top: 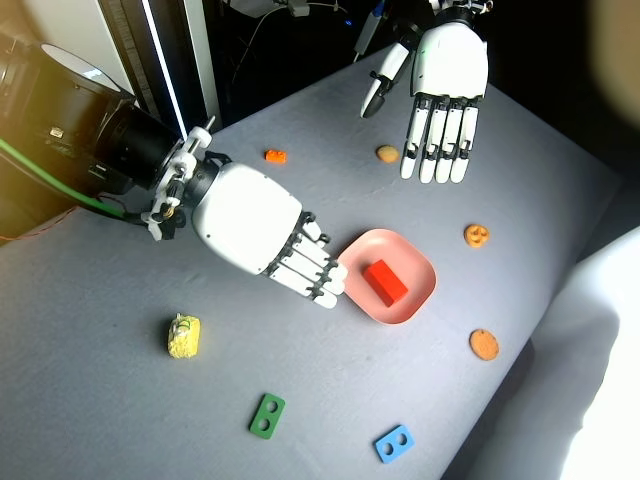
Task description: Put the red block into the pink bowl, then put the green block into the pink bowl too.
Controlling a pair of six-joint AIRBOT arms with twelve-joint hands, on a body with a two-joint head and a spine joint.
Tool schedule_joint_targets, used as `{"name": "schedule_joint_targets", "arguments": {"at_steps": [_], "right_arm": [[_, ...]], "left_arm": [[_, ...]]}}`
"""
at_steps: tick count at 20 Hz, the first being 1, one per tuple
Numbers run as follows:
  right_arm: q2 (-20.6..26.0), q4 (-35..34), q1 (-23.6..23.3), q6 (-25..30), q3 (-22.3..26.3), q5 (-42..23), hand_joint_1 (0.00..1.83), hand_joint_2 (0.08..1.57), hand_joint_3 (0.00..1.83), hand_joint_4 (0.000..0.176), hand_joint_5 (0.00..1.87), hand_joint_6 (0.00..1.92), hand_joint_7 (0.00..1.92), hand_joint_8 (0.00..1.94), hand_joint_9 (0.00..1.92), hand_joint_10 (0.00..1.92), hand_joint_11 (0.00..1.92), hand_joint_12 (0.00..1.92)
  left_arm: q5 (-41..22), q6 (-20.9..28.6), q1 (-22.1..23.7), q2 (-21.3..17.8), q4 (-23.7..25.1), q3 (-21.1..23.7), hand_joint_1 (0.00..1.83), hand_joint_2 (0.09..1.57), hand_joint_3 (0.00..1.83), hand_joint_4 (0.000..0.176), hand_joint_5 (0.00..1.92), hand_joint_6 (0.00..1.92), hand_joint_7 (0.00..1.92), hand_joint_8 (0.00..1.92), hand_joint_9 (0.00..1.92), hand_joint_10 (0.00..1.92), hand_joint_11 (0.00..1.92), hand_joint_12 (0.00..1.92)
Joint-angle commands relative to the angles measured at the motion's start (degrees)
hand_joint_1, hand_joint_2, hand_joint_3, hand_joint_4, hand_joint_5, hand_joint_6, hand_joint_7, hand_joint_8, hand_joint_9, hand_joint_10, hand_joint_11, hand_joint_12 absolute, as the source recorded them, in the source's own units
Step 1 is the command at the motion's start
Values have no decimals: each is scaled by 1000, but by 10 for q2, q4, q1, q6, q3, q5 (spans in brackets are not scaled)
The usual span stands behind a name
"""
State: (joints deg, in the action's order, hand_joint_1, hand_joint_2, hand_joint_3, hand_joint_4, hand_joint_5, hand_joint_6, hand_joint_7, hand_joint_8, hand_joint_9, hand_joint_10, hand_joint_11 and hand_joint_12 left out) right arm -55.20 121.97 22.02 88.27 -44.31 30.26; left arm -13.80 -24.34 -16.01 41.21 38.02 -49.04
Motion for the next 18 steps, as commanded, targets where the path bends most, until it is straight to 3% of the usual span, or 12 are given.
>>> {"name": "schedule_joint_targets", "arguments": {"at_steps": [1, 2, 4, 5, 7, 8, 9, 10, 12, 14, 16, 18], "right_arm": [[2, 21, -4, 2, 2, 41, 1023, 809, 14, 142, 778, 21, 222, 28, 0, 0, 0, 0], [-1, 21, -4, 2, 2, 43, 1005, 808, 12, 157, 786, 23, 226, 26, 0, 0, 0, 0], [-5, 21, -4, 0, 2, 48, 1010, 811, 12, 145, 783, 18, 258, 29, 0, 0, 0, 0], [-6, 21, -4, 0, 2, 49, 994, 818, 14, 157, 778, 15, 236, 17, 0, 0, 0, 0], [-10, 20, -3, 0, 2, 53, 1005, 808, 8, 159, 796, 20, 255, 19, 0, 0, 0, 0], [-11, 19, -3, 0, 2, 55, 1021, 787, 0, 150, 803, 21, 253, 16, 0, 0, 0, 0], [-11, 18, -2, 0, 2, 56, 1005, 788, 0, 162, 797, 17, 244, 10, 0, 0, 0, 0], [-11, 16, -1, 0, 2, 56, 1009, 785, 0, 150, 799, 16, 275, 20, 0, 0, 0, 0], [-12, 13, 0, -1, 2, 56, 1029, 777, 0, 154, 804, 16, 268, 14, 0, 0, 0, 0], [-12, 13, 3, -4, 2, 57, 1031, 785, 0, 133, 795, 11, 230, 5, 0, 0, 0, 0], [-13, 13, 5, -4, 2, 57, 1009, 772, 0, 152, 787, 6, 212, 2, 0, 0, 0, 0], [-13, 13, 7, -4, 3, 57, 1026, 769, 0, 126, 801, 11, 205, 9, 0, 0, 0, 0]], "left_arm": [[-50, 1, 3, -8, -10, -3, 77, 1182, 4, 0, 445, 1, 220, 0, 122, 1, 0, 194], [-51, 1, 3, -8, -9, -3, 86, 1183, 2, 0, 460, 5, 220, 2, 118, 0, 0, 208], [-51, 1, 3, -8, -8, -3, 104, 1191, 1, 0, 448, 3, 236, 2, 128, 5, 0, 173], [-51, 1, 3, -8, -8, -3, 110, 1191, 0, 0, 461, 5, 255, 6, 142, 7, 0, 190], [-51, 1, 3, -8, -6, -3, 120, 1189, 0, 0, 493, 5, 252, 1, 141, 3, 0, 197], [-51, 1, 3, -8, -6, -4, 93, 1198, 2, 0, 499, 4, 259, 2, 143, 2, 0, 222], [-51, 1, 3, -8, -6, -4, 101, 1198, 1, 0, 490, 1, 258, 1, 145, 2, 0, 219], [-51, 1, 3, -8, -6, -4, 87, 1206, 4, 0, 489, 1, 277, 8, 157, 6, 0, 218], [-51, 1, 3, -8, -6, -4, 113, 1207, 1, 0, 517, 6, 284, 4, 171, 7, 0, 240], [-51, 1, 3, -8, -6, -4, 100, 1213, 2, 0, 511, 1, 277, 2, 162, 1, 0, 261], [-51, 1, 3, -8, -6, -5, 120, 1212, 0, 0, 515, 1, 274, 0, 160, 0, 0, 284], [-51, 1, 3, -8, -6, -6, 144, 1207, 0, 0, 535, 5, 269, 2, 164, 2, 0, 323]]}}
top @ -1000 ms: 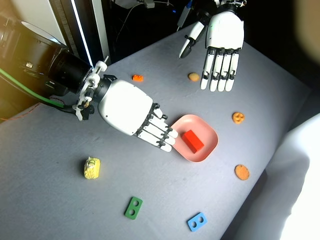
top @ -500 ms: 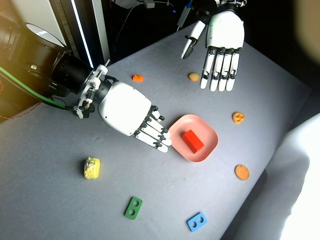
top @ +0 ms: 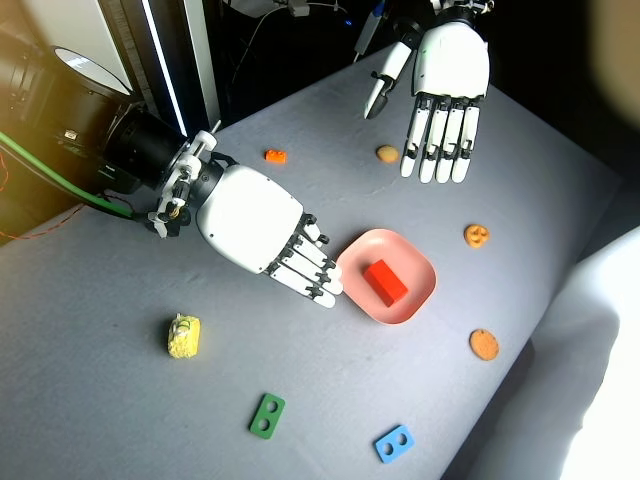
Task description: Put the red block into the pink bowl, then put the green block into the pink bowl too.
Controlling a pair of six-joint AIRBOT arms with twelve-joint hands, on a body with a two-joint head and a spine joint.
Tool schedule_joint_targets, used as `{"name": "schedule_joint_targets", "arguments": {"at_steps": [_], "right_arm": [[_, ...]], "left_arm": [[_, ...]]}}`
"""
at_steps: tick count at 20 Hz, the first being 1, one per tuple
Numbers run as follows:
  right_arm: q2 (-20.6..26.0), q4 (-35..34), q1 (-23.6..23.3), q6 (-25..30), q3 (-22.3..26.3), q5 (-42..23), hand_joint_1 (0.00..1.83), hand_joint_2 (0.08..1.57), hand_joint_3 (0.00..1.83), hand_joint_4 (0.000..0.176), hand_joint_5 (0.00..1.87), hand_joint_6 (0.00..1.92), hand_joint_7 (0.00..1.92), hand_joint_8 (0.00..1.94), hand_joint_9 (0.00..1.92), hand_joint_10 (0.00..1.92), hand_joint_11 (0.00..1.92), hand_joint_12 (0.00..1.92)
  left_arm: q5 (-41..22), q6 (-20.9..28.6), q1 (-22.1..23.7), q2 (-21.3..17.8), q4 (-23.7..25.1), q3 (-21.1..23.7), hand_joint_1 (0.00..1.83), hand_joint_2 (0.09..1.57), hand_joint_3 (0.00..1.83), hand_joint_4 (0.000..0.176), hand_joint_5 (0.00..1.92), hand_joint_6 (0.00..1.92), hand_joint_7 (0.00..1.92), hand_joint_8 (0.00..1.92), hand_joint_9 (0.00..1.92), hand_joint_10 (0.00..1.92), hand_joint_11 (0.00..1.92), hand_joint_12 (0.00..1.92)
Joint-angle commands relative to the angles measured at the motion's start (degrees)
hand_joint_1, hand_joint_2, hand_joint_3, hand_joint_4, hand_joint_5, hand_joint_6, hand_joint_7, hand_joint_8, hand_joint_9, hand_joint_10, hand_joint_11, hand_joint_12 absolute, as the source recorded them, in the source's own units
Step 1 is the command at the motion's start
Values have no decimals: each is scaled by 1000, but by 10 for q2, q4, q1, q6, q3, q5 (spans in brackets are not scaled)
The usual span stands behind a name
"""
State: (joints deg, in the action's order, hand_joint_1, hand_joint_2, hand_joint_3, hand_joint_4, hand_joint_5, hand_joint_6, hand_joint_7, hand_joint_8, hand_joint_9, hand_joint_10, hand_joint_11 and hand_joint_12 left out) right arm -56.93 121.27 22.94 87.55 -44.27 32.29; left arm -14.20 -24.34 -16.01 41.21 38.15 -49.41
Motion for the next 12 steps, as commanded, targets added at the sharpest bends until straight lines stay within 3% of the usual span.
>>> {"name": "schedule_joint_targets", "arguments": {"at_steps": [1, 3, 4, 6, 7, 8, 10, 12], "right_arm": [[4, 20, -2, 3, 2, 36, 1038, 759, 0, 115, 822, 18, 219, 13, 0, 0, 0, 0], [2, 20, -2, 3, 2, 37, 1019, 762, 0, 126, 828, 18, 211, 8, 0, 0, 0, 0], [1, 20, -2, 3, 2, 37, 1011, 751, 0, 138, 827, 16, 226, 12, 0, 0, 0, 0], [-2, 20, 0, 3, 2, 38, 1014, 760, 0, 136, 822, 12, 239, 15, 0, 0, 0, 0], [-3, 20, 1, 2, 2, 39, 1013, 772, 0, 127, 812, 7, 216, 5, 0, 0, 0, 0], [-4, 20, 1, 2, 2, 40, 994, 777, 1, 140, 806, 4, 205, 0, 0, 0, 0, 0], [-4, 20, 1, 0, 2, 43, 1003, 793, 8, 125, 789, 0, 171, 0, 0, 0, 0, 0], [-4, 20, 1, -1, 2, 45, 1031, 781, 2, 123, 810, 9, 241, 26, 0, 0, 0, 0]], "left_arm": [[-47, 1, 3, -8, -7, -2, 142, 1208, 0, 0, 546, 7, 293, 8, 192, 10, 0, 358], [-47, 1, 3, -8, -7, -3, 149, 1211, 1, 0, 552, 5, 282, 1, 174, 2, 0, 288], [-47, 1, 3, -8, -8, -3, 144, 1208, 0, 0, 565, 4, 304, 3, 193, 5, 0, 342], [-47, 1, 3, -8, -10, -3, 117, 1221, 3, 0, 558, 0, 277, 0, 183, 0, 0, 316], [-47, 1, 3, -8, -11, -4, 129, 1226, 3, 0, 553, 0, 273, 0, 185, 1, 0, 282], [-47, 1, 3, -8, -11, -4, 147, 1216, 1, 0, 579, 3, 316, 2, 232, 6, 0, 373], [-47, 1, 2, -8, -11, -2, 165, 1209, 0, 0, 597, 5, 339, 2, 261, 9, 0, 434], [-47, 1, 0, -8, -12, -1, 161, 1223, 1, 0, 570, 3, 260, 0, 207, 1, 0, 345]]}}
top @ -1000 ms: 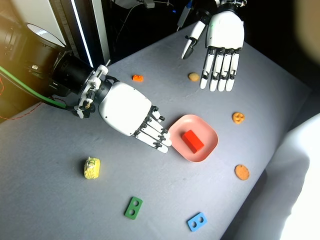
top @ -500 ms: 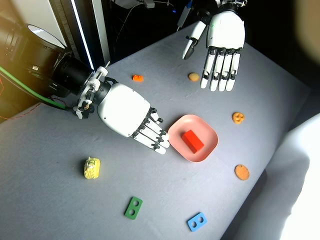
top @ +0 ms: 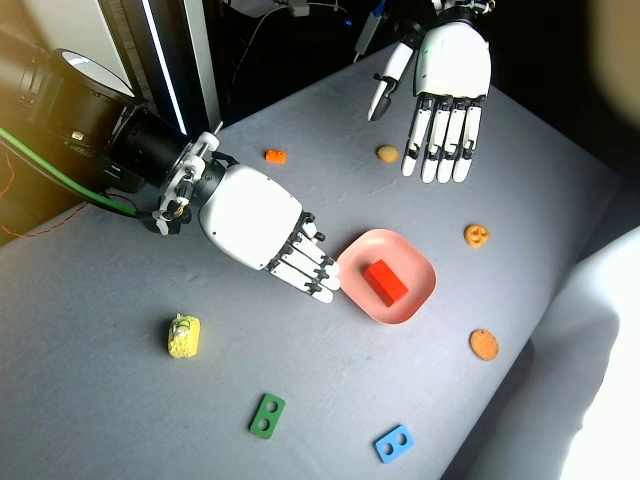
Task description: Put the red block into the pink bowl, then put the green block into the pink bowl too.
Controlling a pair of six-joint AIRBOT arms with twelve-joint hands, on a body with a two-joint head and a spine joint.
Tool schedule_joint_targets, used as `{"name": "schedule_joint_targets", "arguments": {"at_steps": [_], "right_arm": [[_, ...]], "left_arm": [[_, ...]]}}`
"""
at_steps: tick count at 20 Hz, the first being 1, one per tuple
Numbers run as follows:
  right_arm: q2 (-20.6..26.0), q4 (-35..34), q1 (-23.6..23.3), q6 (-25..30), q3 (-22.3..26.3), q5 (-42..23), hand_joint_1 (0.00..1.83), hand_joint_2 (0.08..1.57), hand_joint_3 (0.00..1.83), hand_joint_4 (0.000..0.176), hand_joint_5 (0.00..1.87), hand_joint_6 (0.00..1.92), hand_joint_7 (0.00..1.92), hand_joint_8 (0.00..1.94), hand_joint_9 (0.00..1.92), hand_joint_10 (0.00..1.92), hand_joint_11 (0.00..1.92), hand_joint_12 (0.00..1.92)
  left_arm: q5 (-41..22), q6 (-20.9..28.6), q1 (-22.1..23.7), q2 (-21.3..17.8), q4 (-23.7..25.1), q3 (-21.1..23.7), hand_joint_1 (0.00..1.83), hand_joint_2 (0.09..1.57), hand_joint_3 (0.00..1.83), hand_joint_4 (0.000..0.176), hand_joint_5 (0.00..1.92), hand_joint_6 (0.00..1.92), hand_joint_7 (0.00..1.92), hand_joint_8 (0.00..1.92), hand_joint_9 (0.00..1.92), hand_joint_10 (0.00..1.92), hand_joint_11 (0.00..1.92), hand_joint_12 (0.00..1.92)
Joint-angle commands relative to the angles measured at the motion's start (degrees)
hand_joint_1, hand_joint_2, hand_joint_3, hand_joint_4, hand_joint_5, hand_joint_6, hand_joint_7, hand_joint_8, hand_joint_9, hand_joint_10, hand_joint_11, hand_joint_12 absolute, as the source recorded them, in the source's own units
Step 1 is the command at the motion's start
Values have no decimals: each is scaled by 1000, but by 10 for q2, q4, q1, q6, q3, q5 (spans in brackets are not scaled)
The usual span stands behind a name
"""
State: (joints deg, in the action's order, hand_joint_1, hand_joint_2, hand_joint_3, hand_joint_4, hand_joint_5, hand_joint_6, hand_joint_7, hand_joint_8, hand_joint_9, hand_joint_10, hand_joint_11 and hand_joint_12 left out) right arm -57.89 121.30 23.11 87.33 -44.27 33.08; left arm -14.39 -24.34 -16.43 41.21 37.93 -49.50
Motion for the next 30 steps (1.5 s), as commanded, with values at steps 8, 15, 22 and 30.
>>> {"name": "schedule_joint_targets", "arguments": {"at_steps": [8, 15, 22, 30], "right_arm": [[5, 5, 7, 1, 2, 39, 1034, 776, 0, 124, 859, 20, 276, 18, 0, 0, 0, 0], [5, 3, 6, 1, 2, 45, 1016, 785, 1, 114, 821, 1, 261, 5, 0, 0, 0, 0], [1, 3, 7, 1, 2, 49, 1032, 775, 0, 99, 826, 4, 285, 11, 0, 0, 0, 0], [-6, 3, 7, 1, -3, 53, 1020, 797, 6, 106, 845, 9, 224, 3, 0, 0, 0, 0]], "left_arm": [[-45, 1, 5, -7, -13, -1, 156, 1222, 1, 0, 610, 5, 295, 2, 221, 0, 0, 349], [-45, 1, 6, -7, -11, -3, 164, 1221, 2, 0, 602, 3, 280, 1, 206, 2, 0, 348], [-45, 1, 6, -7, -10, -4, 190, 1212, 0, 0, 643, 3, 308, 4, 233, 5, 0, 412], [-45, 1, 8, -7, -10, -4, 169, 1227, 2, 0, 645, 1, 294, 3, 223, 2, 0, 344]]}}
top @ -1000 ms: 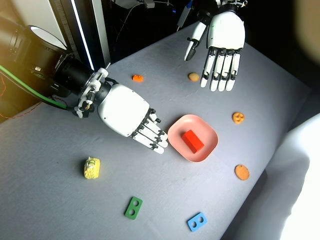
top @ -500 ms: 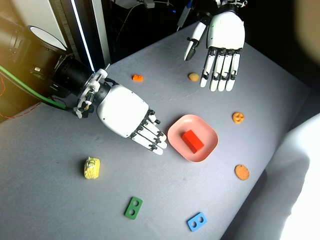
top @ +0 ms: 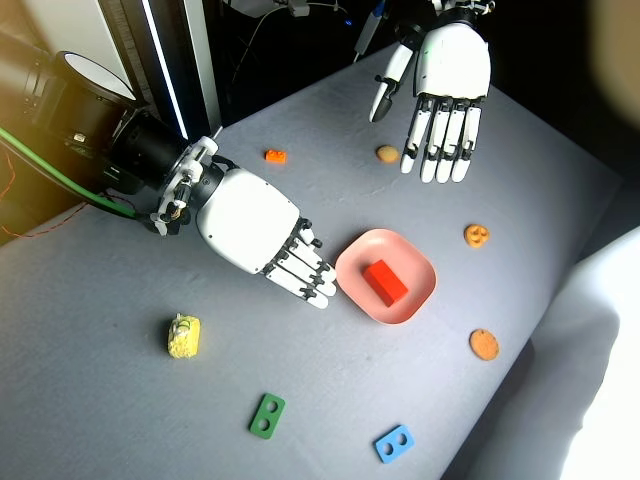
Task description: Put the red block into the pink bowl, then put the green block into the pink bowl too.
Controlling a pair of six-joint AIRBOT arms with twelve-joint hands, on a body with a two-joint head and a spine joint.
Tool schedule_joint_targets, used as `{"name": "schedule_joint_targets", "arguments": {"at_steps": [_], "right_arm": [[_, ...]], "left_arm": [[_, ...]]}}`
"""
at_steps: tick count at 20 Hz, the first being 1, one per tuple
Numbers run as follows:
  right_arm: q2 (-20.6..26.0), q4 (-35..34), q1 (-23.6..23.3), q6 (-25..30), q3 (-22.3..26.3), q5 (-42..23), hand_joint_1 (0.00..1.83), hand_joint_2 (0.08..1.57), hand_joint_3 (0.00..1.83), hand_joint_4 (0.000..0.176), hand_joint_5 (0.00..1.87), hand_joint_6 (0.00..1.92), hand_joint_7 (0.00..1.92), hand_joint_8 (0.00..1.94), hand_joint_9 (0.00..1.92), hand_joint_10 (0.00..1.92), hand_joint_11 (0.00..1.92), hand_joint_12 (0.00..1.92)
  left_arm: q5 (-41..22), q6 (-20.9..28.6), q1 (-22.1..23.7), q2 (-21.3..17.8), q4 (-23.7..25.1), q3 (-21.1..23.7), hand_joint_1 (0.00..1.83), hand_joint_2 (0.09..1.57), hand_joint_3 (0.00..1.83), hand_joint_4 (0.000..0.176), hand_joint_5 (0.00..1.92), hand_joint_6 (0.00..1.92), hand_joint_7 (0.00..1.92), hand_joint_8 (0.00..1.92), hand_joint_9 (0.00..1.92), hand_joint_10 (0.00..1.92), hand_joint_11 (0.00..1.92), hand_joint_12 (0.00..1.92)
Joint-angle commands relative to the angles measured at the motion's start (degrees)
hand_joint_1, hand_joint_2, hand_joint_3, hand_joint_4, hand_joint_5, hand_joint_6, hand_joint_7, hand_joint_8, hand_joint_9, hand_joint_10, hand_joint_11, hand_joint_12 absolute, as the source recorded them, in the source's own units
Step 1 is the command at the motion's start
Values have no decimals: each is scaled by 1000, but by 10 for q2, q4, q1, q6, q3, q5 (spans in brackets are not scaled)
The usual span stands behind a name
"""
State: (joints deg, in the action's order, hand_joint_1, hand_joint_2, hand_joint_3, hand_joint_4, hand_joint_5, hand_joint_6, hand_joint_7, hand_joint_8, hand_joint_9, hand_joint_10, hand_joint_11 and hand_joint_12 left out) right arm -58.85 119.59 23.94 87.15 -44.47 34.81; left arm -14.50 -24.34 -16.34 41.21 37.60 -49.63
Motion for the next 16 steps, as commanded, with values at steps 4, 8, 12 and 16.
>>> {"name": "schedule_joint_targets", "arguments": {"at_steps": [4, 8, 12, 16], "right_arm": [[4, 20, -2, 2, -2, 36, 1007, 842, 19, 100, 921, 33, 286, 17, 0, 0, 0, 0], [4, 20, -2, 2, -2, 36, 1084, 973, 9, 161, 1201, 423, 309, 1, 52, 6, 0, 0], [4, 20, -1, 2, -3, 36, 1102, 1007, 1, 155, 1228, 561, 385, 1, 110, 8, 0, 0], [4, 21, -1, 2, -3, 36, 1094, 1021, 0, 155, 1187, 634, 403, 1, 152, 7, 11, 16]], "left_arm": [[-44, 1, 7, -7, -5, -3, 175, 1224, 1, 0, 654, 0, 305, 1, 227, 2, 0, 349], [-44, 1, 7, -7, -4, -3, 218, 1210, 0, 0, 669, 3, 341, 1, 253, 1, 0, 482], [-44, 1, 7, -6, -3, -3, 226, 1211, 0, 0, 653, 5, 304, 0, 233, 0, 0, 371], [-44, 1, 7, -6, -3, -4, 204, 1215, 1, 0, 658, 3, 327, 4, 247, 3, 0, 391]]}}
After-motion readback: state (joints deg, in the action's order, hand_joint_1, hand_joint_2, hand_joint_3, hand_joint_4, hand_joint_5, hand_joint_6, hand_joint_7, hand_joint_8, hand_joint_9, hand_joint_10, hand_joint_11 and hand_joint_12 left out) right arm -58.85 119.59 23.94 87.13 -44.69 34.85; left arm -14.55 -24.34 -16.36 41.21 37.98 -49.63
